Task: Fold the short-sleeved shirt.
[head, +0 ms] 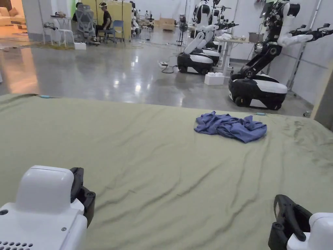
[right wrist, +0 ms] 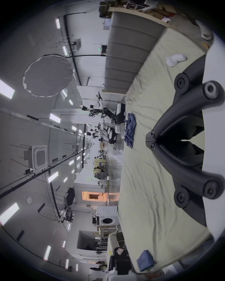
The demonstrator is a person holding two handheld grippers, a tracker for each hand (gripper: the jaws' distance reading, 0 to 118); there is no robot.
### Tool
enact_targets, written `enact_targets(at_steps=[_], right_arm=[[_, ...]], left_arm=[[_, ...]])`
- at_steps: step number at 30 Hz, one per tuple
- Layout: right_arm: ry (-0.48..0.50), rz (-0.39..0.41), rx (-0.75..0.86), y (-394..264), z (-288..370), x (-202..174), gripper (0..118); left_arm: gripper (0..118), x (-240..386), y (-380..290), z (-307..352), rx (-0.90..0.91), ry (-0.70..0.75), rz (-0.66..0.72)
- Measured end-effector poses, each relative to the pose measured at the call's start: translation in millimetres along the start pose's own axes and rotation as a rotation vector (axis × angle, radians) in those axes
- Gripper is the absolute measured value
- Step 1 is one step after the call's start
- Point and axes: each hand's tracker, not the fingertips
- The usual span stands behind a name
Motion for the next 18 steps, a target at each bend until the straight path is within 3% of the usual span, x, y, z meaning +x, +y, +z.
enact_targets(at_steps=[1,2,3,4,5,6,7,11,14,18], right_arm=[[-0.008,0.006,0.001,1.4,-0.9,-2.1,2],[-0.007,0.011,0.008,2.2,-1.6,-3.0,3],[-0.008,0.014,0.017,2.9,-1.1,-3.8,18],[-0.013,0.016,0.023,3.9,-1.0,-4.6,48],[-0.012,0.013,0.021,4.4,-2.2,-4.6,103],[-0.027,0.010,0.011,4.9,-5.1,-5.1,118],[-0.036,0.003,0.018,-1.2,-0.4,-4.4,118],[-0.035,0.001,0.004,2.2,-3.2,-2.2,118],[-0.035,0.019,-0.011,7.1,-4.0,-3.5,118],[-0.045,0.034,-0.008,9.3,-3.0,-4.1,118]], left_arm=[[3,-2.8,0.4,0.3,0.002,0.006,0.011],[12,-5.3,0.9,0.6,0.004,0.011,0.018],[27,-8.2,2.8,0.5,-0.002,0.014,0.026],[66,-11.3,5.6,-0.9,-0.017,0.011,0.034],[118,-12.1,8.1,-3.6,-0.052,0.010,0.041],[118,-14.2,7.9,-7.9,-0.107,-0.014,0.042],[118,-16.6,3.8,-5.5,-0.139,-0.088,0.076],[118,-16.3,16.8,-0.1,-0.104,-0.110,0.117],[118,-21.1,14.3,1.9,-0.114,-0.216,0.199],[118,-20.4,24.3,7.8,-0.109,-0.219,0.209]])
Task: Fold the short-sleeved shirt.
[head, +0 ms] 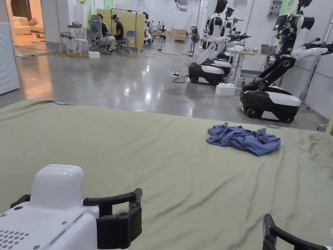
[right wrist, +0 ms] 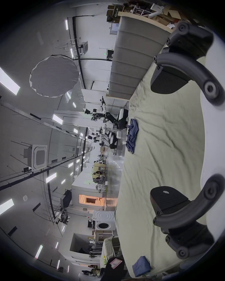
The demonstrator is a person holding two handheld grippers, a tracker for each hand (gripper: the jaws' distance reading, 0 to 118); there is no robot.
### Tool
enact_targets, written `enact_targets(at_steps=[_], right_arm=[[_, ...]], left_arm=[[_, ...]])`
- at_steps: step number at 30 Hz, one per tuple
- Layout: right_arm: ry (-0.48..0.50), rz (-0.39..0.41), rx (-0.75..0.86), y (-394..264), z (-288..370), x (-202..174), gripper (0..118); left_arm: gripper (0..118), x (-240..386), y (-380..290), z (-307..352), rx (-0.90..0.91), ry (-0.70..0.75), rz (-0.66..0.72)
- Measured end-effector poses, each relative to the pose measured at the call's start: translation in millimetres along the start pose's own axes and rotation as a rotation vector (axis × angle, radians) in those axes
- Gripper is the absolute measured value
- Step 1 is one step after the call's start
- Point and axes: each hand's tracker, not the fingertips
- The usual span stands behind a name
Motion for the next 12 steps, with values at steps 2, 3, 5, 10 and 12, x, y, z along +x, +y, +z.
enact_targets(at_steps=[2,3,5,10,12], right_arm=[[0.003,-0.008,-0.002,1.5,-0.9,0.5,118],[0.008,-0.016,-0.006,2.0,-1.2,0.9,118],[0.010,-0.031,-0.007,1.8,-1.4,1.3,118],[0.029,-0.056,-0.019,3.2,-2.4,1.4,118],[0.032,-0.049,-0.008,5.8,-0.2,-0.2,118]], left_arm=[[118,3.8,5.6,2.8,-0.013,0.009,-0.032],[118,7.2,6.0,3.9,-0.007,0.018,-0.053],[118,11.4,5.1,7.5,0.028,0.036,-0.105],[118,12.8,2.6,-1.6,-0.016,0.056,-0.077],[118,5.2,1.3,-4.3,-0.001,0.034,-0.002]])
